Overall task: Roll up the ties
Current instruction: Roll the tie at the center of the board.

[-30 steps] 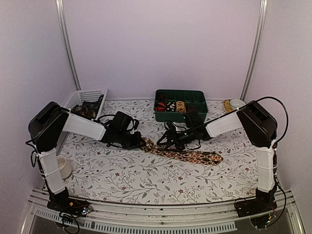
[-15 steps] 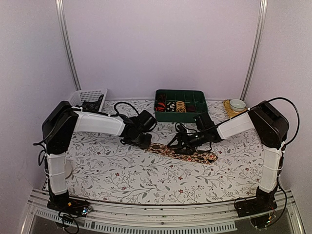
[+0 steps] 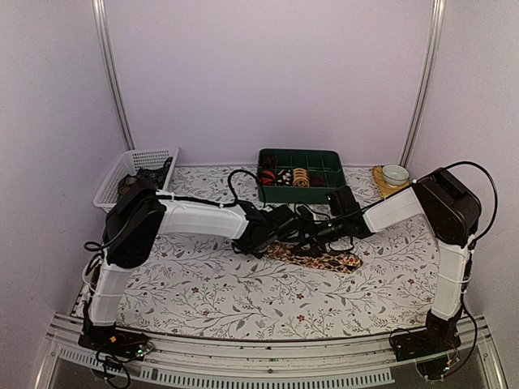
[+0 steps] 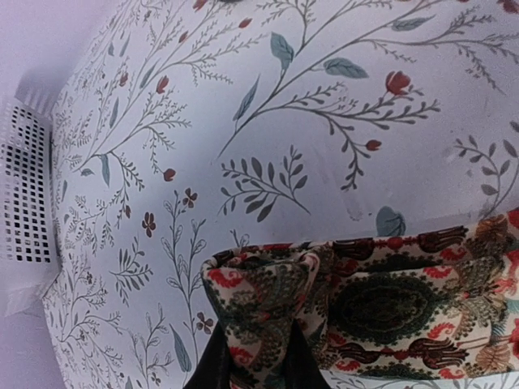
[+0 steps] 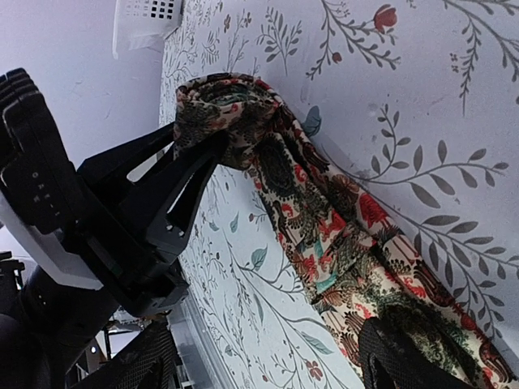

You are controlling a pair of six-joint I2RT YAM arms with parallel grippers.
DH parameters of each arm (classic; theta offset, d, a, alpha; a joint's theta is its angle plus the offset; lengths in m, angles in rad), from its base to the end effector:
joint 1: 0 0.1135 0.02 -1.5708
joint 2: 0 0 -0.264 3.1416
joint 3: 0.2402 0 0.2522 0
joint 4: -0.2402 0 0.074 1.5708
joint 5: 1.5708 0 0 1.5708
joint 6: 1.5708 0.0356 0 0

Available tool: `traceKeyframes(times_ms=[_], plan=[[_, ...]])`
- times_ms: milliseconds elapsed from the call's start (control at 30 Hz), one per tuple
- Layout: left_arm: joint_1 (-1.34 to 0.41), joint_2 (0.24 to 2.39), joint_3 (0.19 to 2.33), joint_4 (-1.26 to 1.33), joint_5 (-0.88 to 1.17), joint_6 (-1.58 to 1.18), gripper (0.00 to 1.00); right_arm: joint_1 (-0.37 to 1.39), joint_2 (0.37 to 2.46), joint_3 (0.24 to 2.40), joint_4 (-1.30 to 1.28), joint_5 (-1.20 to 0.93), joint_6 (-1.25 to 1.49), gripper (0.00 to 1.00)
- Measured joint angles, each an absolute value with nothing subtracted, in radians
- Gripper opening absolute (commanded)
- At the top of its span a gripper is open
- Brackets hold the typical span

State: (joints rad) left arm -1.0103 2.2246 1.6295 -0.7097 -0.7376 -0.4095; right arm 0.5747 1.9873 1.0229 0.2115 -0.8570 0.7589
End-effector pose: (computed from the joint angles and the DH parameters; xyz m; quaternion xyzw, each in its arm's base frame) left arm 0.2560 -0.3629 0.1386 0.2279 0.8973 0.1904 0.3267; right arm 0.3100 0.2328 0.1213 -0.0878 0.8462 0.5233 0.0484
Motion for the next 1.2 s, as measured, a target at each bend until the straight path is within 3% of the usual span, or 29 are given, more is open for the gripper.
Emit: traceKeyframes(times_ms=[467,1200], plan=[[-1.06,2.284,1.703,-0.764,-0.767,-0.375,0.25,0.555,1.988,1.005,0.306,-0.901,0.834,0.79],[-1.068,2.25,1.67,-0.669,-0.589,-0.311,0.54,0.546,1.988,0.987,0.322,-0.915,0.854,0.79]])
